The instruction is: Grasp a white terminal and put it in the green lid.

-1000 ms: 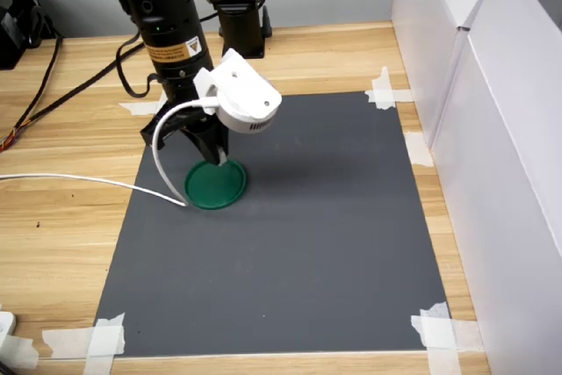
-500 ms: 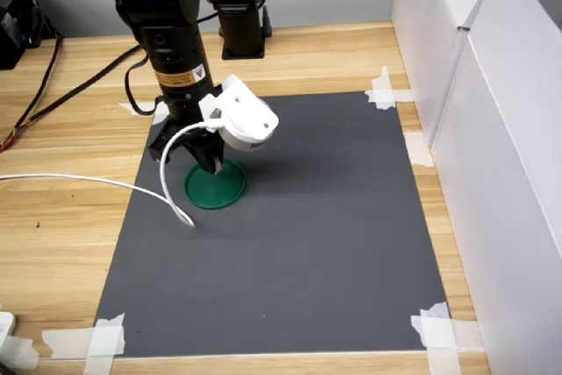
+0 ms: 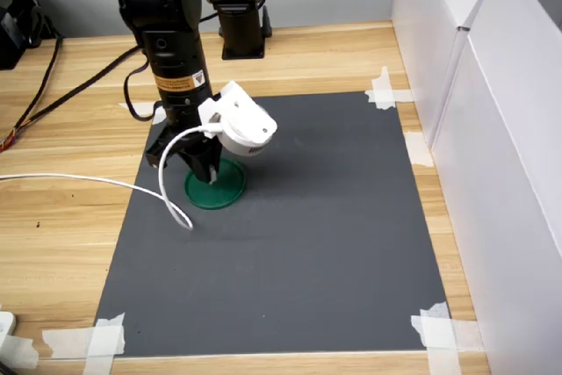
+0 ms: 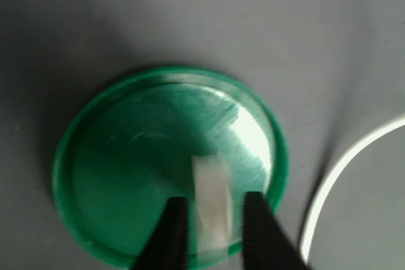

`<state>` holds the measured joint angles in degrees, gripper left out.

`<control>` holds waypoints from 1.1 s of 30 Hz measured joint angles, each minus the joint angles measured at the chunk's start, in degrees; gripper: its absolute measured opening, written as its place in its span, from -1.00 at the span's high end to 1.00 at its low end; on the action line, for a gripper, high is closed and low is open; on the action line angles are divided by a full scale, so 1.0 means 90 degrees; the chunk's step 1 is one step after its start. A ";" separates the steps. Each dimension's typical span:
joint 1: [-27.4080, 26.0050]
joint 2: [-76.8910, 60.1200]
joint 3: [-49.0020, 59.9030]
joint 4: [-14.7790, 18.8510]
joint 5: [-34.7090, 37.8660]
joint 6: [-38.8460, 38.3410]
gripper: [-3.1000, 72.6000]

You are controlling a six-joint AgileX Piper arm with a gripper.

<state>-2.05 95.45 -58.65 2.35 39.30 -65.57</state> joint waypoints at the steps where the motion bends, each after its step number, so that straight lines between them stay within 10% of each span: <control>1: 0.0000 0.0000 0.0000 0.0000 -0.0008 -0.0005 0.02; 7: 0.0000 0.0000 0.0000 0.0095 -0.0036 -0.0013 -0.49; 18: 0.0000 -0.0056 0.0005 0.0337 -0.0080 -0.0013 -0.53; 33: 0.0000 -0.1579 0.0254 0.1347 -0.1480 0.1681 0.93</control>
<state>-2.05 81.23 -56.36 14.47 25.98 -50.44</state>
